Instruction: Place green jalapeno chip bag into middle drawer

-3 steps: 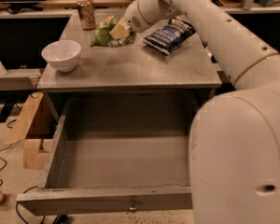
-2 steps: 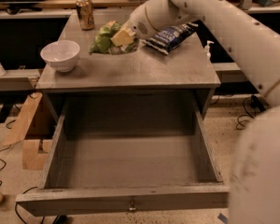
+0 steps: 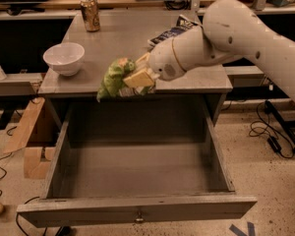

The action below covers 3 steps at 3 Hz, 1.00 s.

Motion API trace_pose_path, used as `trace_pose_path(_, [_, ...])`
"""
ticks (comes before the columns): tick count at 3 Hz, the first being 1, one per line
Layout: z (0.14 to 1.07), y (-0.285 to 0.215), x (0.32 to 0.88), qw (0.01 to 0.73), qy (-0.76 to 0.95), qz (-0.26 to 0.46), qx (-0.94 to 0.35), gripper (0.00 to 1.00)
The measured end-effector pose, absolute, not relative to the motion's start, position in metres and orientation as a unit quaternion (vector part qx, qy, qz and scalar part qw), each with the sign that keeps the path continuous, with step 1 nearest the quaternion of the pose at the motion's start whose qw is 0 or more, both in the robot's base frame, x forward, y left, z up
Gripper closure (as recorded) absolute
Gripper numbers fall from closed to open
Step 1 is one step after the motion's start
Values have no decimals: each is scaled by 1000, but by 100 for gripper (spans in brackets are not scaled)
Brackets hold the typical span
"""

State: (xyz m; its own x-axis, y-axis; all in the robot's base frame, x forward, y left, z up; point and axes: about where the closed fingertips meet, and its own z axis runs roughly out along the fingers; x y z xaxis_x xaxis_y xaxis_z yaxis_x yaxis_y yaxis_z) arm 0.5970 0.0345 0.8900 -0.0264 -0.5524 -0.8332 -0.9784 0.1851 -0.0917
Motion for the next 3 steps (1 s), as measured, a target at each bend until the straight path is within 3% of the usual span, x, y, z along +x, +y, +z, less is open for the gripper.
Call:
trace_pose_path(1, [845, 31, 550, 353, 634, 313, -613, 100])
trace_pose_path(3, [765, 41, 506, 287, 589, 378, -654, 100])
